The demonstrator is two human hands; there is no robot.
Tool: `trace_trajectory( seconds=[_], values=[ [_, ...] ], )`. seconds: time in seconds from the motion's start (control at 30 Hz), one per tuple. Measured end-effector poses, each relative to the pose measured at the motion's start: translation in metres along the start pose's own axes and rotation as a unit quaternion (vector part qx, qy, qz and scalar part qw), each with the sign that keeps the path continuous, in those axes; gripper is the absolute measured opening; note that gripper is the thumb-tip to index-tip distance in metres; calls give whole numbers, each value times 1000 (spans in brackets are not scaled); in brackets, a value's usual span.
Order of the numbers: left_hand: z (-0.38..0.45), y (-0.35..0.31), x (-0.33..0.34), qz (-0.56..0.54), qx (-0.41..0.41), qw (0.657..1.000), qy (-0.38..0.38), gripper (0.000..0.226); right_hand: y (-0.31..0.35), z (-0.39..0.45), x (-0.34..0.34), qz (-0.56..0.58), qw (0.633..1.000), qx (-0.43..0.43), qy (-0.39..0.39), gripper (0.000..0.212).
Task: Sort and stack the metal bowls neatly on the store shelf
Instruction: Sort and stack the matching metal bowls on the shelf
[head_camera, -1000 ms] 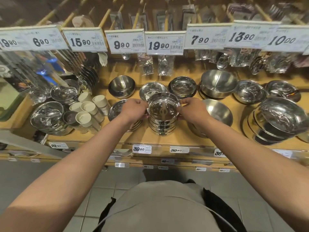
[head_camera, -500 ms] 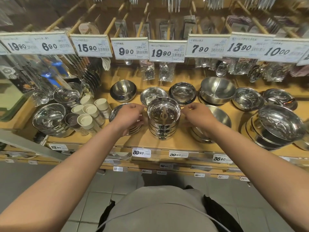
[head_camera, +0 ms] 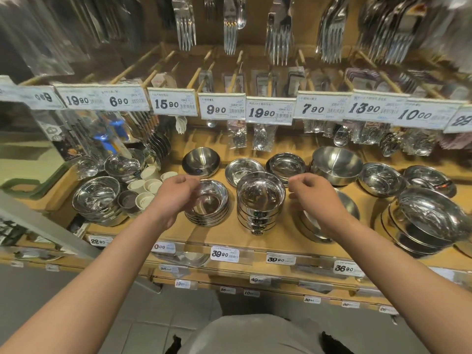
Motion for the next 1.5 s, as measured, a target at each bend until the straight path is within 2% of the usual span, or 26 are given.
trace_trajectory(
  seconds=[0.13,0.27,0.43,0.57,0.67,0.83,1.0,1.2,1.5],
  values=[
    [-13,7,-22,-17,5,999,-32,15,21,-3,3,28,998,-43,24,31],
    [-34,19,-35,-28,-4,998,-57,13,21,-11,10,57,997,-24,42,22],
    [-68,40,-39,-18,-29,997,-73,14,9,-45,11,84,993,3,88,27],
    [-93,59,-40,7,-53,995,-82,13,-12,-76,5,96,993,48,56,16],
    [-108,69,-42,14,-65,994,-82,13,-28,-94,8,104,990,88,43,16],
    [-117,62,-38,15,-73,995,-71,11,-36,-104,5,182,974,134,9,15],
    [-93,42,-30,9,-56,997,-52,14,-32,-85,-16,189,972,128,-50,16],
    [-31,20,-4,12,-62,998,29,16,-37,-61,-27,160,970,145,-110,18],
    [86,-26,33,103,-39,992,67,12,-54,-19,-38,109,959,182,-189,21]
  ],
)
Point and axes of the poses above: each hand's wrist, its own z-axis towards the middle knuckle, its own x-axis out of the palm, y = z × x, the point moved 6 cm from there along z, towards the middle knuckle, and after that the axes turned 9 degrees about -x, right-handed, at the moved point
